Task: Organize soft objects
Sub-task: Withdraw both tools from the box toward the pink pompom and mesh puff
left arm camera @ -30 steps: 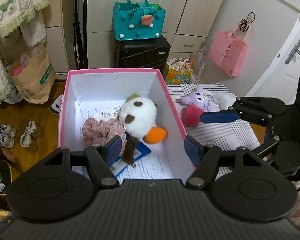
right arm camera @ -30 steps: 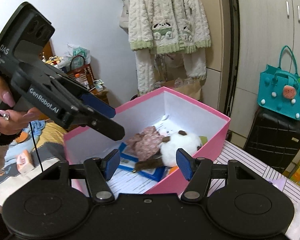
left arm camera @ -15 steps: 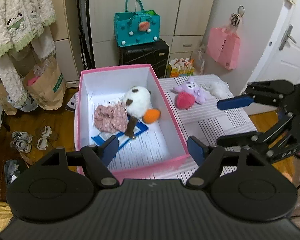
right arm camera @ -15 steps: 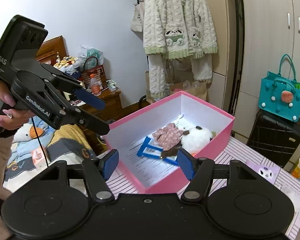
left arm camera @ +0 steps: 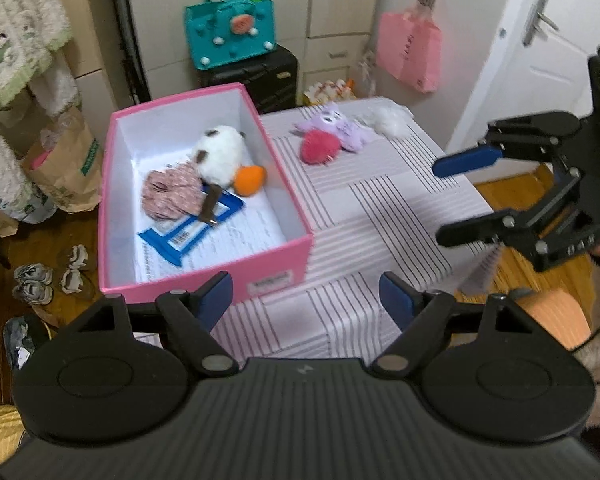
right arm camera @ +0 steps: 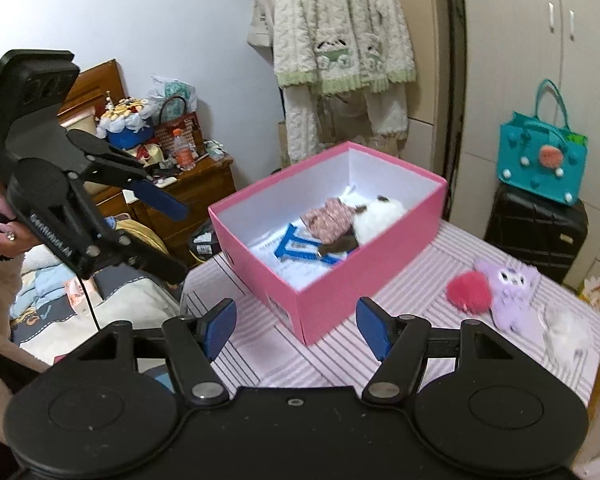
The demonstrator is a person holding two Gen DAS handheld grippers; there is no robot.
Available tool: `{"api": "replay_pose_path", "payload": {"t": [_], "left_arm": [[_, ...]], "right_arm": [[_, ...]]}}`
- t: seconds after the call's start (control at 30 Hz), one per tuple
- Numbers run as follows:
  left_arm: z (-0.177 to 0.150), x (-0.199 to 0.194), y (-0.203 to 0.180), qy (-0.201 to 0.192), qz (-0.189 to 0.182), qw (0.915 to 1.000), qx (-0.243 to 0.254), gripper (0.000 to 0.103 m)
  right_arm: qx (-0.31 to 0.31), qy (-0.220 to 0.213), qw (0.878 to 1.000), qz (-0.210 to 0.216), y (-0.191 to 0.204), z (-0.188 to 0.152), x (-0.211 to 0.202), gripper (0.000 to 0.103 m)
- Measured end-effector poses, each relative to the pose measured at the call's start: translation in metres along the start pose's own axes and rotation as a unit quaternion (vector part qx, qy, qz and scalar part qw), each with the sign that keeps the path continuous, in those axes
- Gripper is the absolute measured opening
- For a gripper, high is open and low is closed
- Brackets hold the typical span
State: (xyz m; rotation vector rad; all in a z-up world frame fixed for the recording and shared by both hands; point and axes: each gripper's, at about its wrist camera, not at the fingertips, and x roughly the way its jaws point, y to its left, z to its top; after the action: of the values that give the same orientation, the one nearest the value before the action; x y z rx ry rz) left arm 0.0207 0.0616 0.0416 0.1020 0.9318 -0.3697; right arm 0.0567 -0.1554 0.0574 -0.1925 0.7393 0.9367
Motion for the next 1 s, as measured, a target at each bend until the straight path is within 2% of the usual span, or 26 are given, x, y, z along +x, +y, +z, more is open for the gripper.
{"api": "replay_pose_path", "payload": {"t": [0.17, 0.43, 0.53, 0.77, 1.0], "left_arm": [[-0.004, 0.009, -0.021, 0.013, -0.015, 0.9995, 0.024, 0.080], [-0.002, 0.030, -0.037, 0.031, -0.033, 0.9983, 0.035, 0.080], [0.002, 0.034, -0.041, 0.009, -0.046, 0.9981, 0.041, 0.080], [0.011, 0.048, -0.058, -0.061, -0.045, 0.9950, 0.064, 0.078], [0.027, 0.079, -0.073, -0.095, -0.075, 0.9910, 0.057, 0.078]], "right_arm": [[0.014, 0.005, 1.000, -0.014, -0.008, -0.020, -0.010, 0.071], [0.029, 0.018, 0.999, -0.031, -0.021, -0.047, -0.018, 0.071], [0.029, 0.012, 0.999, -0.042, -0.029, -0.057, -0.020, 0.072], [0.031, -0.020, 0.997, -0.068, -0.053, -0.078, -0.028, 0.072], [0.032, -0.056, 0.993, -0.099, -0.083, -0.093, -0.034, 0.075]]}}
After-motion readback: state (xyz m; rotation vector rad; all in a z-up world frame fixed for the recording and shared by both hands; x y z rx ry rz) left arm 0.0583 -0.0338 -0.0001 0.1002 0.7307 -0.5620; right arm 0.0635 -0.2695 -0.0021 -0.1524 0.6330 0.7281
